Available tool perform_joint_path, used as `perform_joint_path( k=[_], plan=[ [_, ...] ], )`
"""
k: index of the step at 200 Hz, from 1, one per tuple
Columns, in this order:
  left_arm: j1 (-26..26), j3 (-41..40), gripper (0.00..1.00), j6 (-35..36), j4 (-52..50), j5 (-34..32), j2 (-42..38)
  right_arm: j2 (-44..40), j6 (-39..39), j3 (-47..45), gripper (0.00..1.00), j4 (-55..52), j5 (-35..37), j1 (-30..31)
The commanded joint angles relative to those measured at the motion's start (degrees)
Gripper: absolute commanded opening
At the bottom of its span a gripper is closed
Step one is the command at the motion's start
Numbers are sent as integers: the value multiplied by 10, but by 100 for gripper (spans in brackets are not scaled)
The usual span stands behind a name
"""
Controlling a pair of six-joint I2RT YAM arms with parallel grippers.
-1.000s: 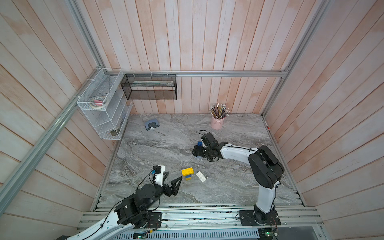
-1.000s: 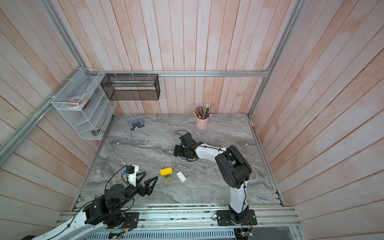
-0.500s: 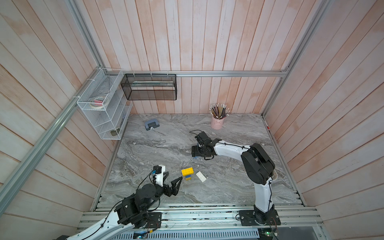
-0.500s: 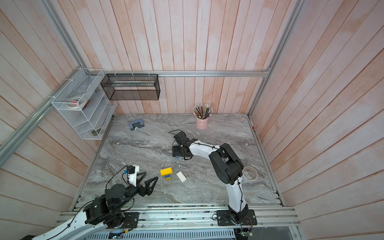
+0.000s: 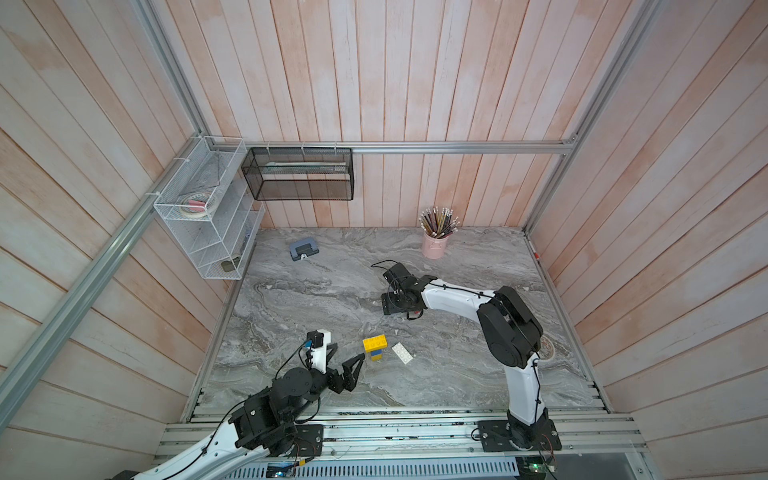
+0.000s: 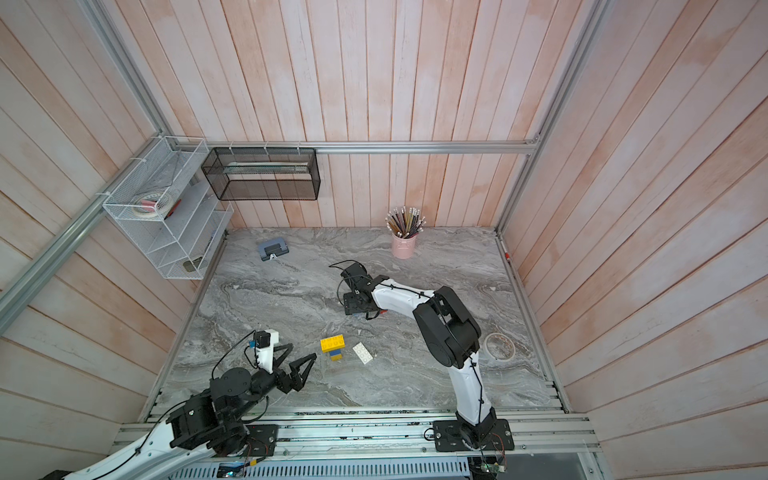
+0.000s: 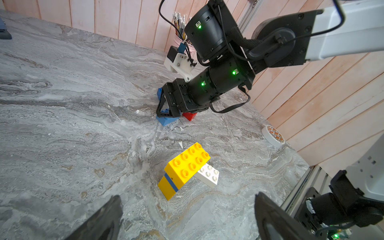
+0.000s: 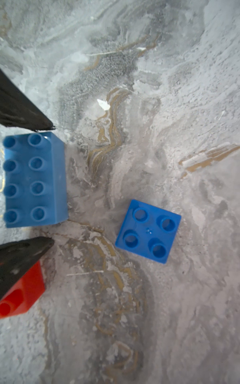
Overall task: Assemble a spoon with lego
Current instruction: Pick up the lego brick from the center of the board.
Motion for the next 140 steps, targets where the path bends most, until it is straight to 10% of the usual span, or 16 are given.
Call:
perform_joint_path(
  k=[1, 140],
  plan=[
    [1, -7, 100, 7, 5, 4, 3, 18, -11, 16, 79, -32, 20, 6],
    [1, -8, 100, 8, 6, 4, 6, 10, -5, 2, 66, -30, 21, 9]
  ],
)
